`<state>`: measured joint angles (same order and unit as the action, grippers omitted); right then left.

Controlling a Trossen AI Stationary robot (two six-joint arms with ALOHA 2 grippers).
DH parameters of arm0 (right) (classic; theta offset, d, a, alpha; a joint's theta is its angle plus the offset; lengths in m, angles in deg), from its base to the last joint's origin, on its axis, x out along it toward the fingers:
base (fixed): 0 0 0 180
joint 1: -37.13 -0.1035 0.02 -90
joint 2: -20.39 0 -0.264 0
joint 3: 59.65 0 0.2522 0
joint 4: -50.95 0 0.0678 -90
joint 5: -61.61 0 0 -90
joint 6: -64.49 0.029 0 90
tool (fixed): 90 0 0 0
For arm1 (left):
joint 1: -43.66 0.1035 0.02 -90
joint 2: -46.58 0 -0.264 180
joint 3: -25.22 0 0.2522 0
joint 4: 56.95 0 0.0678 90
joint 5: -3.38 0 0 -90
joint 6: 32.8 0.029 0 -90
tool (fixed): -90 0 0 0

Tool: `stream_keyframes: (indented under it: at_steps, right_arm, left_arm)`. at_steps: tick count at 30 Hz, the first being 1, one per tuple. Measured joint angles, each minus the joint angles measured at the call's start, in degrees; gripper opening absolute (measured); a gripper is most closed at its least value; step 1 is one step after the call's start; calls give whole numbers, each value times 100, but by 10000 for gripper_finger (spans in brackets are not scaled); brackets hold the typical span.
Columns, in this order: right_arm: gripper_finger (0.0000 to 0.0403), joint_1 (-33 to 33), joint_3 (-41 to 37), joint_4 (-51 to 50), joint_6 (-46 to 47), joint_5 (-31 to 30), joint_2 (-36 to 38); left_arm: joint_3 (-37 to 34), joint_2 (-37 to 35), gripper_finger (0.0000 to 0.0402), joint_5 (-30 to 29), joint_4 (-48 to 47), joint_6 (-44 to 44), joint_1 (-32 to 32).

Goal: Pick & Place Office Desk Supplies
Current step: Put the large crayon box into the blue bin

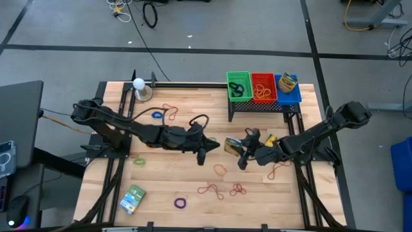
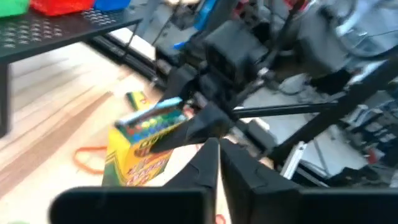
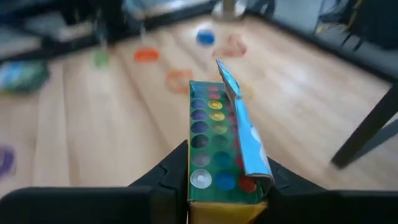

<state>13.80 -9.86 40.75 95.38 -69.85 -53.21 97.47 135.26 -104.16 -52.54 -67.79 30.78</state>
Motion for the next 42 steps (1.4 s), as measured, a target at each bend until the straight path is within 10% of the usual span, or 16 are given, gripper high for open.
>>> stream_keyframes:
  at_steps: [9, 42]
  right_arm:
    - [103, -218, -527, 71, 232, 500, -68]
    - [107, 822, -951, 2403, -1385, 1880, -1266]
  left_arm:
    - [-1469, 1, 5, 17, 2438, 351, 24]
    - [-2110, 3, 7, -44, 1760, 1015, 38]
